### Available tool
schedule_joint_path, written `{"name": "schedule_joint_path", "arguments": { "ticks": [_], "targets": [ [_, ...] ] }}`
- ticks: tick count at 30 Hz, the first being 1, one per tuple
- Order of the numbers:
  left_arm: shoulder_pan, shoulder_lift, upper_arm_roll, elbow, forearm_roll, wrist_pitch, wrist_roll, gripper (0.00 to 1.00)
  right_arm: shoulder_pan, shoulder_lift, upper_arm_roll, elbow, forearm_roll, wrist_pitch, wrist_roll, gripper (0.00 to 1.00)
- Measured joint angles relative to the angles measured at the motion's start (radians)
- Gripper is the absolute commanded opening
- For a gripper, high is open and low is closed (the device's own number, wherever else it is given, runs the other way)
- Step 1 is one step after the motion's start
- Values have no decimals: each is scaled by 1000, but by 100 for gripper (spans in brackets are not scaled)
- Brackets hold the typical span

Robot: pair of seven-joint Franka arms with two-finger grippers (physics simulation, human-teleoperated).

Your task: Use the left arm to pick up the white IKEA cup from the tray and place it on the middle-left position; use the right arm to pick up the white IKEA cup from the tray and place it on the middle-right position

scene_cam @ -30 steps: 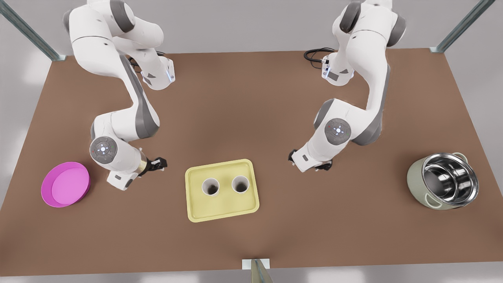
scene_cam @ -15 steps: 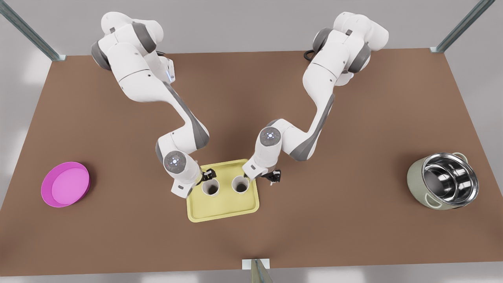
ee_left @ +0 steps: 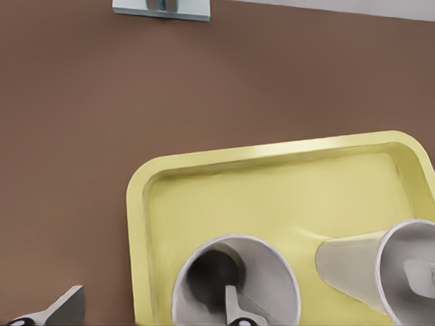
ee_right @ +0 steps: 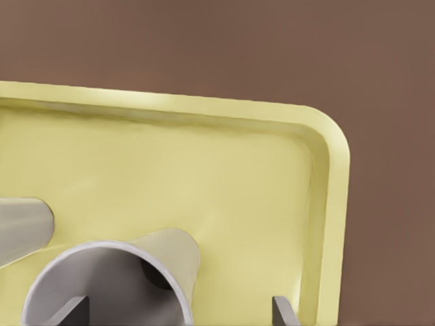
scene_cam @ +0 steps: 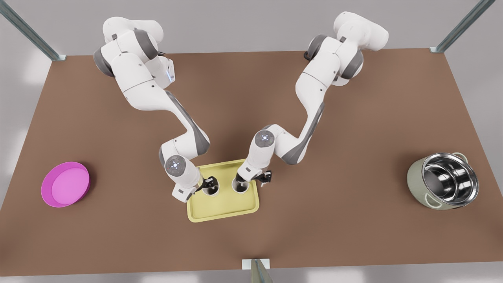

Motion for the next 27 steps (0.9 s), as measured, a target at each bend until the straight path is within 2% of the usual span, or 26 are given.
{"name": "schedule_joint_path", "arguments": {
  "ticks": [4,5,7,9,11,14,16,17,20,22,24,27],
  "targets": [
    [-14,20,5,-2,7,24,-28,100,0,-1,0,-38,1,10,11,100],
    [-17,21,6,-4,12,27,-33,100,-1,-1,0,-44,1,11,13,95],
    [-25,23,6,-6,23,31,-44,100,0,-1,1,-48,3,14,17,69],
    [-29,26,8,-7,30,33,-54,94,2,-1,1,-49,7,16,18,54],
    [-30,30,13,-6,34,35,-63,78,2,-1,1,-48,6,18,22,47],
    [-30,39,17,-5,37,39,-74,72,2,-2,2,-47,6,19,28,38],
    [-30,40,18,-5,38,41,-81,50,3,-2,2,-48,6,19,32,33],
    [-30,39,18,-4,37,41,-85,43,3,-2,2,-49,7,19,33,32],
    [-30,32,19,-2,33,41,-99,39,7,-3,4,-49,7,19,37,31],
    [-29,28,19,-2,30,41,-108,26,17,-3,6,-49,8,19,41,30],
    [-29,25,18,-1,30,40,-118,17,18,-3,6,-48,8,19,44,29],
    [-26,20,19,-2,25,35,-132,16,16,-3,6,-47,9,20,48,23]
  ]
}}
